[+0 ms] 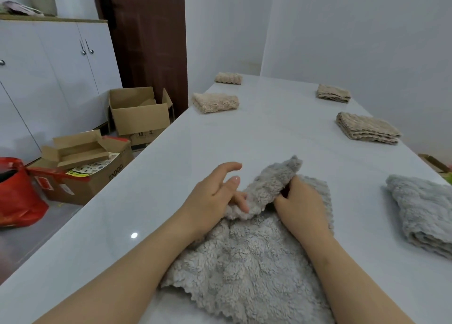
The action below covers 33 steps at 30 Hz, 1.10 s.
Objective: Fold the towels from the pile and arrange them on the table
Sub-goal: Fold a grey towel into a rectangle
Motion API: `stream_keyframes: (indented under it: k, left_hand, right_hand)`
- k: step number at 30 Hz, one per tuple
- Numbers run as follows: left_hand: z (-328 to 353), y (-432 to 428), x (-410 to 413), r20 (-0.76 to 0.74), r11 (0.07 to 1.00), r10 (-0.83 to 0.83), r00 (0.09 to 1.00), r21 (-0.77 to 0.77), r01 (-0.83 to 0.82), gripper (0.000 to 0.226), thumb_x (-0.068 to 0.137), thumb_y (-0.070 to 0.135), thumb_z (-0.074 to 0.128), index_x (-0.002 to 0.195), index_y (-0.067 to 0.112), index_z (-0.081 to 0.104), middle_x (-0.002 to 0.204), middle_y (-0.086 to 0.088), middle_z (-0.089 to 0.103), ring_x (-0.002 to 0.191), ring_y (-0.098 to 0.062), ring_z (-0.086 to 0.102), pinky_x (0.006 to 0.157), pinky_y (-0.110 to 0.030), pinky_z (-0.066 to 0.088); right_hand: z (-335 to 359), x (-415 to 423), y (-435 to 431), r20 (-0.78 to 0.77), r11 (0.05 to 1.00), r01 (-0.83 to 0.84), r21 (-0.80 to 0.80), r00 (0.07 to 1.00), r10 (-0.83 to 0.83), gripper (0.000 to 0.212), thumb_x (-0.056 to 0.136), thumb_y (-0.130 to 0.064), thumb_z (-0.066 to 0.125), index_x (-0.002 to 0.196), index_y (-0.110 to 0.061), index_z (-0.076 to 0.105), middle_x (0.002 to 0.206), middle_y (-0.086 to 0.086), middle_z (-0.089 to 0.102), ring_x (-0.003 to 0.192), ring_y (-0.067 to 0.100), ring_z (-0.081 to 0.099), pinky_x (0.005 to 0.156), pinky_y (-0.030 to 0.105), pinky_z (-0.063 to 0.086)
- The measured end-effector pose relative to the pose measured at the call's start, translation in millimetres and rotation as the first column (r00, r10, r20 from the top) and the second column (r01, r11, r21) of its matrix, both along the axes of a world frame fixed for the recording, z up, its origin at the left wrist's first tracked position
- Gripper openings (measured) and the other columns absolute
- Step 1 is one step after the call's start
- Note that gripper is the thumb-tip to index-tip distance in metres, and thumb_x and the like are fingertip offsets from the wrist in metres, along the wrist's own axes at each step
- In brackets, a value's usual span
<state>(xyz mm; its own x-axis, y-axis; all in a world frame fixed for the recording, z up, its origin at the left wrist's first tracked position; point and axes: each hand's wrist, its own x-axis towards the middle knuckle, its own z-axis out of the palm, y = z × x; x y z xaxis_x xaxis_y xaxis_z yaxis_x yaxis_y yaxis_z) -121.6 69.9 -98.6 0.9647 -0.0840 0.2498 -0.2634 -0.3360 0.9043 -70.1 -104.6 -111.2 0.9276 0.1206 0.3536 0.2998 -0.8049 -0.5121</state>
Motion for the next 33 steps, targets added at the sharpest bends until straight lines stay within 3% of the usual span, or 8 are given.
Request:
stream_keyframes:
  k: [4,8,14,17,21,24,27,33]
  left_hand:
    - [-5,-3,2,0.053,0.952,0.126,0.991,0.273,-0.136,0.033,0.088,0.033,0.055,0.118,0.035,0.042,0.078,0.013,0.067,0.079,-0.003,0.062,0.074,-0.027,0.048]
    - [-13,-6,8,0.064,0.822,0.142,0.988,0.548,-0.154,0.059,0.081,0.038,0.062,0.135,0.031,0.037,0.122,0.008,0.053,0.113,-0.013,0.046,0.086,-0.026,0.036]
    - [-7,12,17,0.158,0.866,0.418,0.895,0.227,-0.445,0.016,0.074,0.024,0.066,0.067,0.033,0.056,0.065,0.02,0.058,0.061,0.008,0.052,0.054,-0.005,0.035]
    - [-4,41,24,-0.016,0.78,0.614,0.789,0.166,-0.604,0.018,0.079,0.032,0.063,0.093,0.03,0.052,0.076,0.01,0.059,0.068,-0.003,0.055,0.057,-0.025,0.039]
    - [-7,66,28,0.035,0.543,0.74,0.672,0.559,-0.626,0.055,0.082,0.032,0.058,0.13,0.019,0.034,0.121,-0.012,0.054,0.113,-0.033,0.045,0.087,-0.04,0.037]
    - [-4,56,28,0.269,0.645,0.502,0.822,0.518,-0.562,0.053,0.087,0.029,0.053,0.137,0.02,0.037,0.139,-0.006,0.043,0.128,-0.027,0.034,0.103,-0.039,0.027]
    - [-14,41,27,0.056,0.658,0.147,0.988,0.74,-0.14,0.048,0.096,0.042,0.034,0.142,0.029,0.031,0.151,0.006,0.028,0.14,-0.014,0.02,0.112,-0.04,0.013]
    - [-16,41,27,0.055,0.556,0.138,0.989,0.822,-0.123,0.043,0.095,0.045,0.032,0.137,0.034,0.037,0.148,0.013,0.032,0.139,-0.01,0.021,0.112,-0.045,0.009]
  right_hand:
    - [0,-1,-1,-0.035,0.995,-0.016,0.098,0.999,0.02,0.018,0.082,-0.019,0.051,0.076,-0.025,0.036,0.059,-0.002,0.05,0.054,0.015,0.047,0.047,0.03,0.032]
    - [-1,0,0,-0.042,0.998,0.009,0.07,0.999,-0.006,0.008,0.082,-0.021,0.052,0.082,-0.019,0.044,0.069,0.001,0.057,0.065,0.022,0.054,0.057,0.032,0.041]
    - [0,-1,-1,-0.039,0.993,-0.035,0.116,0.998,0.04,0.014,0.084,-0.033,0.054,0.095,-0.028,0.047,0.062,-0.013,0.053,0.06,0.008,0.052,0.06,0.03,0.038]
    - [1,-2,0,-0.044,0.99,-0.051,0.128,0.997,0.057,0.019,0.088,-0.034,0.053,0.106,-0.029,0.05,0.059,-0.01,0.056,0.056,0.004,0.054,0.054,0.025,0.037]
    - [5,-4,-1,-0.035,0.992,-0.059,0.116,0.997,0.064,0.023,0.089,-0.03,0.053,0.111,-0.025,0.054,0.066,-0.012,0.057,0.066,0.001,0.055,0.067,0.029,0.044]
    - [9,-6,-1,0.046,0.998,-0.045,0.049,0.998,0.043,0.027,0.087,-0.029,0.052,0.113,-0.023,0.058,0.089,-0.012,0.064,0.086,0.01,0.058,0.08,0.033,0.045]
    - [10,-5,-4,-0.037,0.984,0.024,-0.177,0.999,-0.03,0.032,0.089,-0.039,0.047,0.119,-0.03,0.055,0.124,-0.007,0.058,0.119,0.021,0.046,0.1,0.04,0.031]
    - [12,-10,-4,-0.137,0.965,-0.013,-0.261,0.99,-0.024,0.037,0.091,-0.044,0.043,0.126,-0.034,0.048,0.136,-0.007,0.049,0.128,0.021,0.037,0.104,0.038,0.024]
